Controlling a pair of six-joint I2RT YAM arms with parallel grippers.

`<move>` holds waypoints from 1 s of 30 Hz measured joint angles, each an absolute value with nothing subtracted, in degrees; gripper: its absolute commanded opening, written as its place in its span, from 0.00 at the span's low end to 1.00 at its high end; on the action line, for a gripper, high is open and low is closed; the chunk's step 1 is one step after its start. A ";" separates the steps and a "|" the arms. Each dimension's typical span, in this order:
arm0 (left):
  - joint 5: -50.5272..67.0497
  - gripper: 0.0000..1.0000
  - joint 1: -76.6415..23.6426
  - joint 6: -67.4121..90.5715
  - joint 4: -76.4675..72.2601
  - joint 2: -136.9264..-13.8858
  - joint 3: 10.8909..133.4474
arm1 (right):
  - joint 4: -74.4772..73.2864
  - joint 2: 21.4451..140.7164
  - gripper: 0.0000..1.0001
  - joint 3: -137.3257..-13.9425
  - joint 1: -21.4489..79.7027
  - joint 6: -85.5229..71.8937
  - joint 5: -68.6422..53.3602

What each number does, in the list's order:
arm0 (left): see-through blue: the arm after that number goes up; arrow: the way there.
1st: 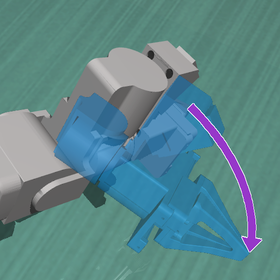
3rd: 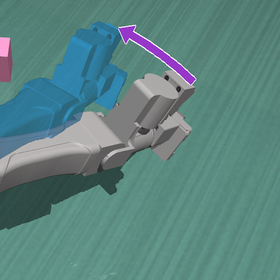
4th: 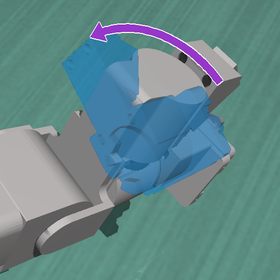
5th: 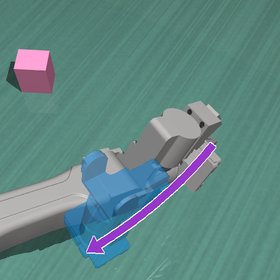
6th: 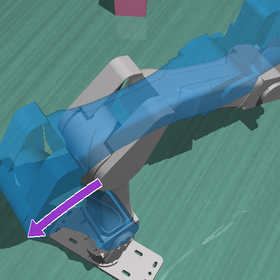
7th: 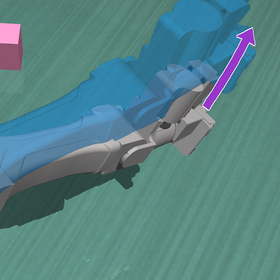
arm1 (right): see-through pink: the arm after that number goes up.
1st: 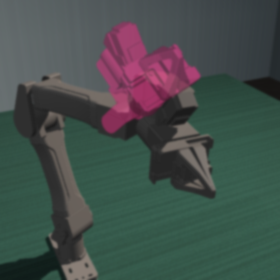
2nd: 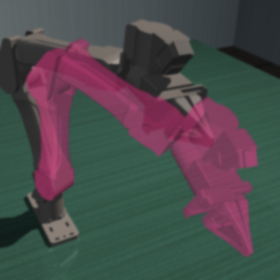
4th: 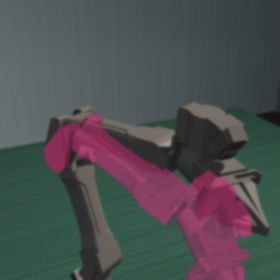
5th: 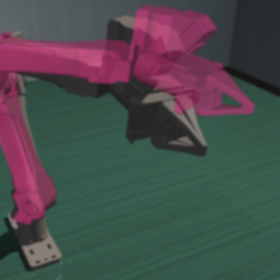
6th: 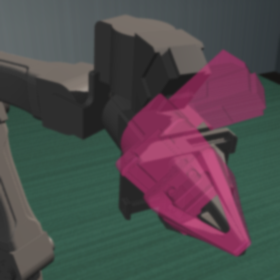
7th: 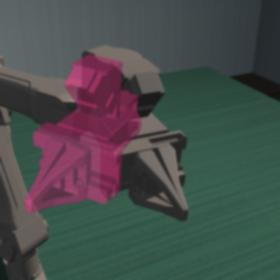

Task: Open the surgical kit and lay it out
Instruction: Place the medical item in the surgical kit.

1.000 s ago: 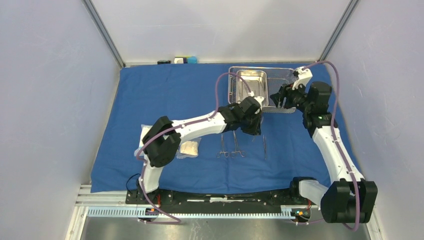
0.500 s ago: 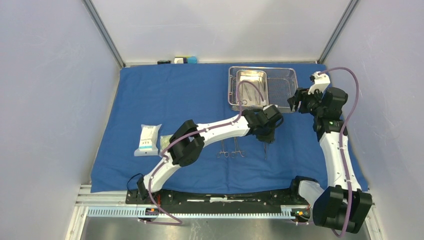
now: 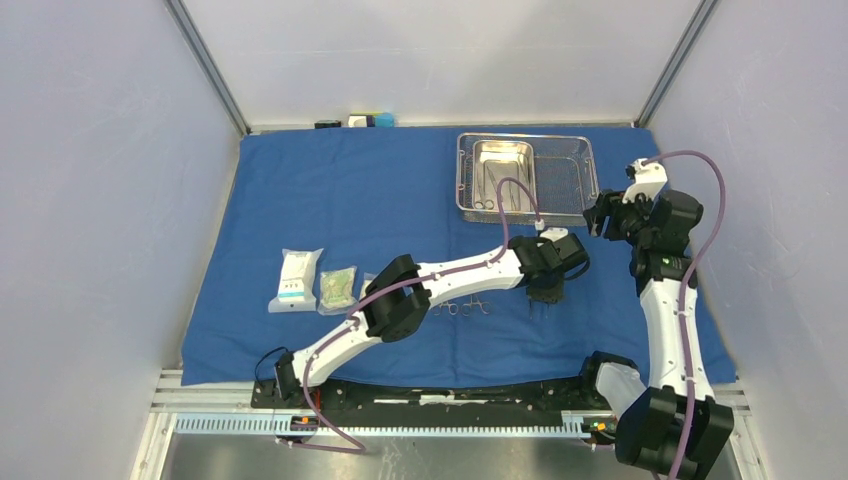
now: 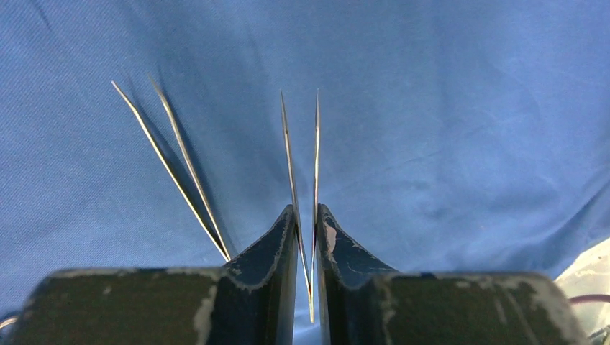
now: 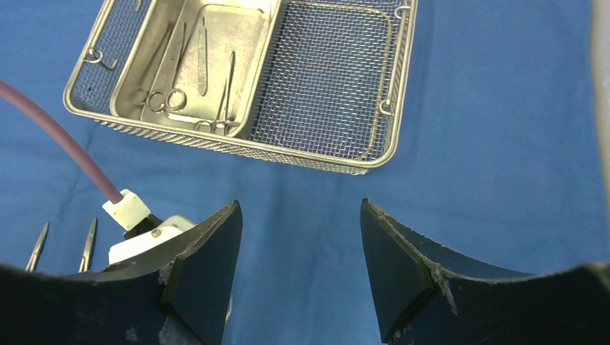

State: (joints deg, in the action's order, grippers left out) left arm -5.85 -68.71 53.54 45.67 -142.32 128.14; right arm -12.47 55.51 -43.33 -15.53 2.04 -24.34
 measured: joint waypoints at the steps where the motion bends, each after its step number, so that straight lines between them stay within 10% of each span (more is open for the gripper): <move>1: -6.11 0.21 -68.77 53.69 46.04 -142.52 128.25 | -12.56 55.20 0.68 -43.24 -15.68 2.13 -24.34; 30: -11.99 0.35 -69.58 55.02 49.12 -144.33 129.80 | -14.26 54.81 0.68 -40.25 -18.26 4.64 -27.94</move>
